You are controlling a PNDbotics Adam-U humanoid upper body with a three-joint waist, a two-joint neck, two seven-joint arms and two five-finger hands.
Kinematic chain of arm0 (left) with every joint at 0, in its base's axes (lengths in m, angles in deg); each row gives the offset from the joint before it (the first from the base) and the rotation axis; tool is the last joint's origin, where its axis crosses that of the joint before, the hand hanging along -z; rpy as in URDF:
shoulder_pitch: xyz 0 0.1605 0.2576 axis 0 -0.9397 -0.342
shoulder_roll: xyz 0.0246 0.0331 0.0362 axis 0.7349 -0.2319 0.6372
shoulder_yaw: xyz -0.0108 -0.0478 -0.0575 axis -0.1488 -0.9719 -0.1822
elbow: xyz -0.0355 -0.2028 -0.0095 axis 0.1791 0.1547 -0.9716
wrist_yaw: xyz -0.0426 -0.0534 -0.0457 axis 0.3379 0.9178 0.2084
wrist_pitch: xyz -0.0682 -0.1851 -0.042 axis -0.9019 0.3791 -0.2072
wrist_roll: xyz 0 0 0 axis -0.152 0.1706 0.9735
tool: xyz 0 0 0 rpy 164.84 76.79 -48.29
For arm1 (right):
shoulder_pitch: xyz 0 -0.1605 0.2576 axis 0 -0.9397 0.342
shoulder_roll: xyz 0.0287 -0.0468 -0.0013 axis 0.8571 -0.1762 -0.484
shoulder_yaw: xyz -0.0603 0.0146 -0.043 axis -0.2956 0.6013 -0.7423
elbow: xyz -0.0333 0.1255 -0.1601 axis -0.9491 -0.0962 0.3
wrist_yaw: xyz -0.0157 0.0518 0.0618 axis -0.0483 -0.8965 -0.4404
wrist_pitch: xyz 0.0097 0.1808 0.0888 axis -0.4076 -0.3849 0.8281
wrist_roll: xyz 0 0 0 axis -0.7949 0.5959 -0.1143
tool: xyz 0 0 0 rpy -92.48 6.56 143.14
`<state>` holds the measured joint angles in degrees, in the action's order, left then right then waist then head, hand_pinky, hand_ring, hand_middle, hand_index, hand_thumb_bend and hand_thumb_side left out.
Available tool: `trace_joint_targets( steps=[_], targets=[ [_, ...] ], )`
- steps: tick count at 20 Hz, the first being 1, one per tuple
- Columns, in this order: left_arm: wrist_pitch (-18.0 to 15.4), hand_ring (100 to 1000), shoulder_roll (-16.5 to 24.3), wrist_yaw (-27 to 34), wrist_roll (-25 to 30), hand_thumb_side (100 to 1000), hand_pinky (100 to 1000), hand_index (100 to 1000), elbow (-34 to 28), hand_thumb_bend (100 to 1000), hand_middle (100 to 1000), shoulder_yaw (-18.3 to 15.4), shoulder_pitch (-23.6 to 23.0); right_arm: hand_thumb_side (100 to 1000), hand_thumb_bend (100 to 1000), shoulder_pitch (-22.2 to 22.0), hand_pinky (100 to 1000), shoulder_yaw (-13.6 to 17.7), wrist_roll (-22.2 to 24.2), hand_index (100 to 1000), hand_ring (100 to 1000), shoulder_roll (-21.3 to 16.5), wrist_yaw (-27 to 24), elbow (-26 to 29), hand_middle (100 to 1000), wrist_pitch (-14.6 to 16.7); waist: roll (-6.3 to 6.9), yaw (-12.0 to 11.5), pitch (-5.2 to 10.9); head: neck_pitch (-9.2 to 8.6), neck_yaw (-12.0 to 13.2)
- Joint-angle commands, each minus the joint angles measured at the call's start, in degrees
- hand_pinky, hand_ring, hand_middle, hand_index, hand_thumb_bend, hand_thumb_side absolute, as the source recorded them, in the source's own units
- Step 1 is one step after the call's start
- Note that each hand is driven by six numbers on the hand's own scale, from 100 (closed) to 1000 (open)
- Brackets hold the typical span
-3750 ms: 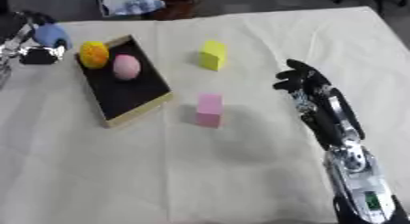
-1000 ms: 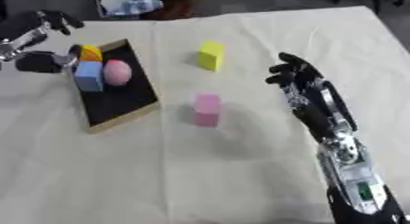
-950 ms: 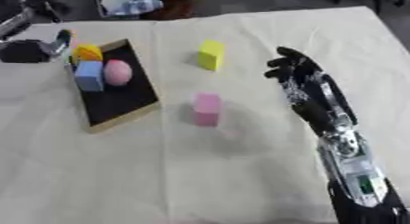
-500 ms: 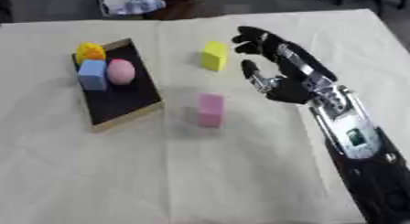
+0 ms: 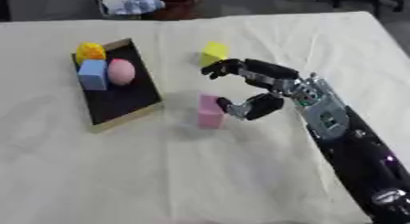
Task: Pick up objects on the table and place them in the box.
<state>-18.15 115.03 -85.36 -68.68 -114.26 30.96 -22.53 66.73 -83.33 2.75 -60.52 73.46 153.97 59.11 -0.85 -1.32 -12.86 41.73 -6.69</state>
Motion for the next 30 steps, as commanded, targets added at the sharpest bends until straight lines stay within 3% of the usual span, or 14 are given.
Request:
trace_joint_targets(
  steps=[1, 9, 19, 23, 30],
  targets=[
    [0.8, 658, 0.0, 0.5, 0.1, 819, 806, 872, -1.8, 100, 699, -1.3, -0.7, 486, 100, 1.9, 884, 0.3, -1.0, 980, 875, 0.2, 5.0, -2.3, 894, 2.2, -0.59, -0.1, 2.04, -0.35, -0.3],
    [1.7, 653, -2.1, -0.1, 1.2, 833, 804, 873, -1.4, 100, 694, -1.2, -2.4, 530, 100, 2.9, 876, 0.4, -3.1, 975, 848, 2.8, 9.7, -6.8, 860, 3.8, -0.57, -0.3, 2.1, -0.37, -0.7],
    [2.2, 650, -3.1, -0.2, 1.6, 850, 804, 873, -1.2, 100, 690, -2.0, -4.1, 734, 100, 0.9, 873, 0.8, -1.5, 981, 837, 1.2, 4.8, -1.9, 859, 2.4, -0.71, -0.2, 2.3, -0.3, -0.6],
    [2.3, 650, -3.3, -0.1, 1.5, 849, 804, 873, -1.4, 100, 690, -2.0, -4.2, 741, 100, 0.7, 872, 0.0, 0.2, 984, 843, 0.8, 4.2, -0.2, 872, 2.3, -0.7, -0.1, 2.35, -0.26, -0.7],
    [2.4, 650, -3.6, -0.3, 1.5, 847, 804, 873, -1.6, 100, 691, -2.0, -4.5, 674, 100, 0.5, 868, -1.2, 0.3, 987, 857, 1.4, 8.7, -0.4, 906, 3.3, -0.63, -0.2, 2.39, -0.13, -0.9]
  ],
)
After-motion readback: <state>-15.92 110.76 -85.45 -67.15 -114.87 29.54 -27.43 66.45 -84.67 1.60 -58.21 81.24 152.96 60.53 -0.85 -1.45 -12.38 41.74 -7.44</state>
